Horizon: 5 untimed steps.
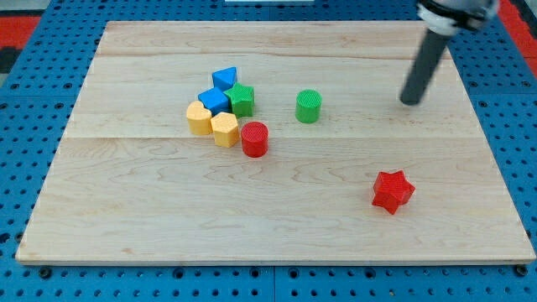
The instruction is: Push green circle diagonally above red star
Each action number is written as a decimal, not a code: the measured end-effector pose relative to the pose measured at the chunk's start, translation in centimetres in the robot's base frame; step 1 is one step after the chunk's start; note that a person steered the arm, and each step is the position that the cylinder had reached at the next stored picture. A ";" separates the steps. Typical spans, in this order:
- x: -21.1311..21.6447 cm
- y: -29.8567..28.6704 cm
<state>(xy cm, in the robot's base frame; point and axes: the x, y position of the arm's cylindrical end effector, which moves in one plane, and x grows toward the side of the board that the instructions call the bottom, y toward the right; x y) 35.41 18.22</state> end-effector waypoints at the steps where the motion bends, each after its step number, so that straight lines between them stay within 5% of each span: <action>1: 0.0 -6.2; 3: 4.2 -9.9; 4: -1.8 -7.5; 5: -2.5 -18.9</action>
<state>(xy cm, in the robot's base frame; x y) 32.94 -0.69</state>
